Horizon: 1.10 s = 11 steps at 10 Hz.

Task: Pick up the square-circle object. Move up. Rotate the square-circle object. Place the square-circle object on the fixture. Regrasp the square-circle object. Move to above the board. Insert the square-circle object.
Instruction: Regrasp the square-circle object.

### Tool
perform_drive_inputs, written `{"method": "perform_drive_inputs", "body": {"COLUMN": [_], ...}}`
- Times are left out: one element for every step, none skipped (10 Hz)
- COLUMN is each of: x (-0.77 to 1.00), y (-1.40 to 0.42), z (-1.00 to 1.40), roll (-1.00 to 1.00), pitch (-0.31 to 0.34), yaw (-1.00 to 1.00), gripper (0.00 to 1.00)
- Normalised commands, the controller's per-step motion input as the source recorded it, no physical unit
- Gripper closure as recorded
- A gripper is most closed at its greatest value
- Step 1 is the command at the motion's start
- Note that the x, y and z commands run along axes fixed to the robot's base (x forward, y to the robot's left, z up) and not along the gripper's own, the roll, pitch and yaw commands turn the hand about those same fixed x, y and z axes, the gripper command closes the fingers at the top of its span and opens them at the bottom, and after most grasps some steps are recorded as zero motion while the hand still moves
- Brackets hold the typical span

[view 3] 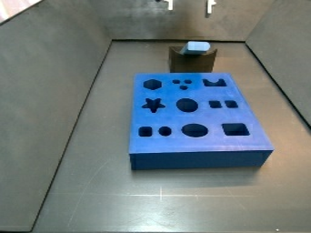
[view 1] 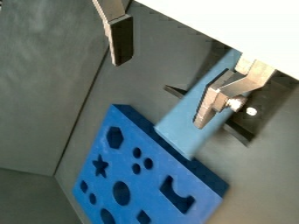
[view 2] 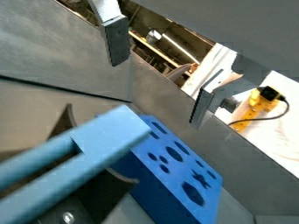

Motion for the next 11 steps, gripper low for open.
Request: {"method": "perform_drive_inputs", "body": {"x": [-1.0,-1.0,-1.0,-1.0,-0.95,-0.87,-0.66,-0.52,-0.34,-0.18,-0.04], "y": [0.0,-0.01,-0.01,-0.01,-0.01,-0.01,-1.0,-1.0,-0.92,-0.74,-0.46], "z": [-0.01,0.0,0.0,0.01,0.01,0.01,-0.85,-0.81,-0.6,-0.32,-0.08], "roll": [0.06,0.07,0.08,0.08,0.08,0.08,1.0,1.0,1.0,1.0,1.0], "pitch": [-0.123,-0.129,-0.134,-0.13,-0.123,-0.117,-0.011,-0.017,-0.043,-0.071,-0.102], "yaw": [0.02,0.03,0.04,0.06,0.07,0.07,-0.93,-0.92,-0.93,-0.93,-0.93], "gripper": [0.0,0.0,0.0,0.0,0.0,0.0,0.0,0.0,0.0,0.0,0.0]}}
